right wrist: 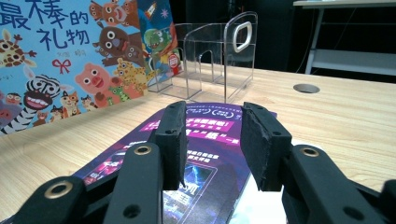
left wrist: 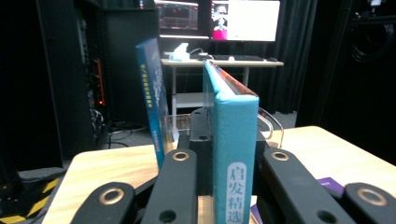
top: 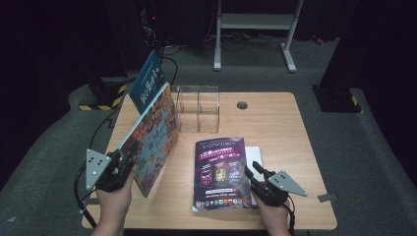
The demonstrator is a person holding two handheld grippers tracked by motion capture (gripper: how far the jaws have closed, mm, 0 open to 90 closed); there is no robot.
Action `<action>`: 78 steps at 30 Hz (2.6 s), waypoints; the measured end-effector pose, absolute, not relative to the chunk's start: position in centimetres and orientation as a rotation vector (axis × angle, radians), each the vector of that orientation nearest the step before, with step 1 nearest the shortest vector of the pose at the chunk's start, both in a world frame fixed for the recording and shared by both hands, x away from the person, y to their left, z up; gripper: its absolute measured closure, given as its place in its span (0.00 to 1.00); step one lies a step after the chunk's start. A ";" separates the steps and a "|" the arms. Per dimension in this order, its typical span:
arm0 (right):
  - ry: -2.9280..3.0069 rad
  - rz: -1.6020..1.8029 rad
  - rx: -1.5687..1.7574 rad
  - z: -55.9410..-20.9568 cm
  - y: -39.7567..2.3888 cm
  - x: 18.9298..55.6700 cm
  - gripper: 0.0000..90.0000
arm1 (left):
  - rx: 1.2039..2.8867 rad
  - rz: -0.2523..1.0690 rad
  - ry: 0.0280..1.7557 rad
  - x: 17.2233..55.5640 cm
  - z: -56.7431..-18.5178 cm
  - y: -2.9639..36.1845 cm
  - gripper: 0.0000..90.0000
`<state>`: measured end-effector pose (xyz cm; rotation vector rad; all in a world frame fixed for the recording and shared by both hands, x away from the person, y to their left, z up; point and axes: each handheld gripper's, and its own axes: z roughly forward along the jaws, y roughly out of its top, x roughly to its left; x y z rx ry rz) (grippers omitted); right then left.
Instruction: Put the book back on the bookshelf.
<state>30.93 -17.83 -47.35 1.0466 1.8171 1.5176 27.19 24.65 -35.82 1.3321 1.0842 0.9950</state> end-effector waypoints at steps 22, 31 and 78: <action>1.817 1.523 1.051 -47.4 -18.0 31.0 0.68 | 1.287 1.059 1.100 30.6 -34.4 23.8 0.90; 1.815 1.533 1.057 -47.3 -18.1 31.0 0.68 | 1.285 1.086 1.113 33.1 -34.3 22.8 0.90; 1.811 1.521 1.048 -47.4 -18.4 30.9 0.70 | 1.228 1.120 1.170 41.0 -36.2 22.1 0.90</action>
